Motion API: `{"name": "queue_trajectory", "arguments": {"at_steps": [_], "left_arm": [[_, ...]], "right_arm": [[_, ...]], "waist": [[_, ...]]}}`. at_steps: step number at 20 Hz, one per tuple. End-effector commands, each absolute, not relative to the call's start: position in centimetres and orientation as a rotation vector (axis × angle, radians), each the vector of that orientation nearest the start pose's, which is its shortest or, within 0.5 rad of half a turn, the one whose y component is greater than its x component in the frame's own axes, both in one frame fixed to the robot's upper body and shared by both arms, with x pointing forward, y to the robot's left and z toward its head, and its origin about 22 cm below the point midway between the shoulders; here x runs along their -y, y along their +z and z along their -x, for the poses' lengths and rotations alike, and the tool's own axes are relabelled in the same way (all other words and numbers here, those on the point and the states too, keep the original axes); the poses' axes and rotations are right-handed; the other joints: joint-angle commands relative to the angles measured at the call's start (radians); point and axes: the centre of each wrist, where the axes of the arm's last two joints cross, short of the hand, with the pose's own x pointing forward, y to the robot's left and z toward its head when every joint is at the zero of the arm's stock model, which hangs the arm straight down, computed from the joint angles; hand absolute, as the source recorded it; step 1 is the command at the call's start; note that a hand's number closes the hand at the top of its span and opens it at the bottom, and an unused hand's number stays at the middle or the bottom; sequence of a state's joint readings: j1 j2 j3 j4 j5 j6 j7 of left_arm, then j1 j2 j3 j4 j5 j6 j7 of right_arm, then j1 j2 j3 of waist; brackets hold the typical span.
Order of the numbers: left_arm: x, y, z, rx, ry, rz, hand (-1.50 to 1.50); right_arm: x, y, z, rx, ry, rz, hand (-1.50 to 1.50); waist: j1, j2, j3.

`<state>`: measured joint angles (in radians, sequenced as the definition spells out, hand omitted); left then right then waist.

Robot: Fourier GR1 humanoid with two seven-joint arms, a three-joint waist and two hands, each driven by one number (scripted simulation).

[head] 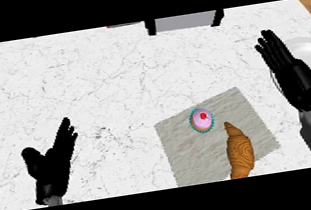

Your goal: Pick the cupcake from the placemat and place it in the plate

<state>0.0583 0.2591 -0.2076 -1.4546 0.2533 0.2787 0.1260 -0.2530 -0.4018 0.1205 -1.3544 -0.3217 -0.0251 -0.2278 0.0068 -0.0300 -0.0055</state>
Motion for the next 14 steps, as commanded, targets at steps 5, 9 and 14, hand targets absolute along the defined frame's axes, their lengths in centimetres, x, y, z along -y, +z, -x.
{"name": "queue_trajectory", "arguments": {"at_steps": [5, 9, 14], "left_arm": [[-25.1, -2.6, -23.1, 1.193, -0.022, -0.112, 0.00], [-23.7, -4.1, -22.0, 1.194, -0.023, -0.004, 0.00], [-24.1, -2.8, -23.4, 1.185, -0.017, -0.006, 0.00]], "right_arm": [[28.0, 15.9, -36.9, 1.953, 0.353, -0.161, 1.50], [30.6, 13.0, -36.8, 1.913, 0.346, 0.427, 1.50], [30.0, 7.0, -35.4, 2.007, 0.191, 0.194, -1.50]], "waist": [[0.024, 0.035, 0.006], [0.020, 0.040, 0.004], [-0.002, 0.032, 0.006]]}}
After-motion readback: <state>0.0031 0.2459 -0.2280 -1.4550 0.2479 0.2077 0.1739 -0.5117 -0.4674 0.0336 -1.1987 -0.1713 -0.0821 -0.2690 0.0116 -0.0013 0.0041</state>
